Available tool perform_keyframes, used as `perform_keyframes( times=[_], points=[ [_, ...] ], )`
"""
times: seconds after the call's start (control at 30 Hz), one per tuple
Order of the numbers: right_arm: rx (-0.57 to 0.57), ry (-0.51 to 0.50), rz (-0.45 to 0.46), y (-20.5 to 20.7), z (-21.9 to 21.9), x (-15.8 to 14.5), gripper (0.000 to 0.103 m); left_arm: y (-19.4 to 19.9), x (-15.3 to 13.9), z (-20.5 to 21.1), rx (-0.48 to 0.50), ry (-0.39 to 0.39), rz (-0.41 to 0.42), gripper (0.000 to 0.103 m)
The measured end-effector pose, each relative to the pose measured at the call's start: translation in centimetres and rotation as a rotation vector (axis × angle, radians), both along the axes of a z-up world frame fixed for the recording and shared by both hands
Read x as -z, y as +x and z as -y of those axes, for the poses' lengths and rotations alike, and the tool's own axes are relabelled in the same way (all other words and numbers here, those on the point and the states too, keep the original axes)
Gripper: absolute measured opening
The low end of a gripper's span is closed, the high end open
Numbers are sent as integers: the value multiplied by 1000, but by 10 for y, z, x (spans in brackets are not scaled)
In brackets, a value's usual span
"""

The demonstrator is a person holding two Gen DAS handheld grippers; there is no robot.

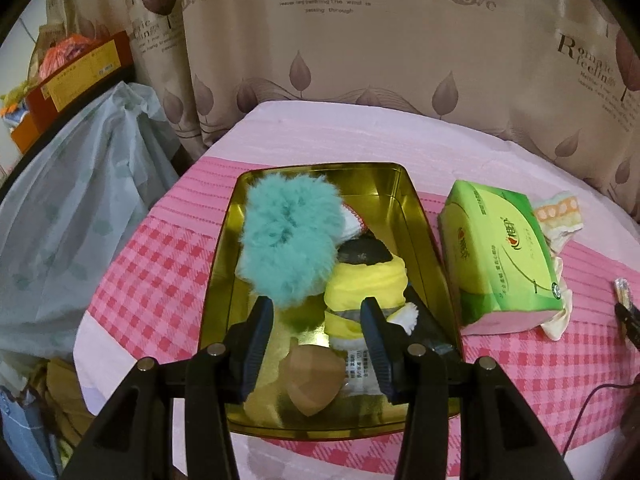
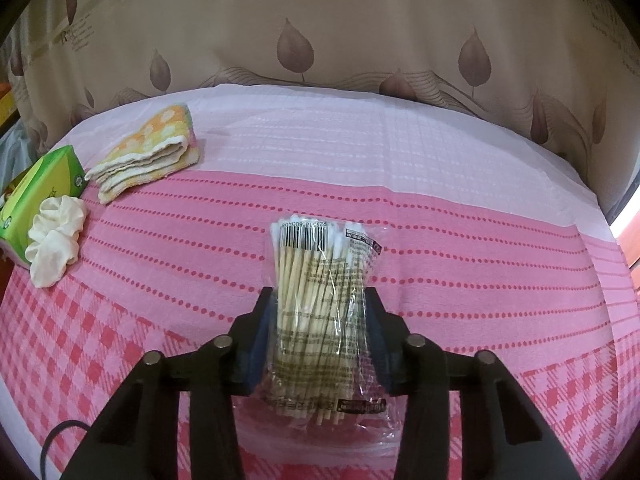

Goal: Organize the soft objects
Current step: 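Carry the cotton swab packet into the gold tin and open the right tool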

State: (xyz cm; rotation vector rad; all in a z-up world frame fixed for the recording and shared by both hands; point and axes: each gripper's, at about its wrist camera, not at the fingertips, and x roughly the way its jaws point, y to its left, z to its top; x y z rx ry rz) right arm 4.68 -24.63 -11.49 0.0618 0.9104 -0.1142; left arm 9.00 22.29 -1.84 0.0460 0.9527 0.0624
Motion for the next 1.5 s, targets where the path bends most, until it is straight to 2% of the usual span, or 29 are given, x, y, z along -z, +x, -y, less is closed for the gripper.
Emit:
perform_keyframes(
  times=[0.27,0.5,0.7,1.17,1.23,1.37,1.5],
  points=[
    [16,7,16,-11,-11,-8,30,-3,-4,-10,-22,-50,17,46],
    [-5,14,45,-5,-36,-21,29,-6,-9,-14,-27,-64,37,47],
    [-78,34,82,1,-69,-44,29,-8,-13,-16,-45,-76,49,47],
    [-359,91,130,33,-197,-89,29,-21,-7,-24,-115,-59,42,47],
    [-398,102,136,39,-216,-94,29,-22,-7,-28,-132,-59,48,47],
    [-474,118,134,55,-257,-100,29,-23,-12,-37,-195,-12,95,47],
    [-529,130,118,72,-296,-100,29,-24,-14,-49,-239,-29,113,47]
  ],
)
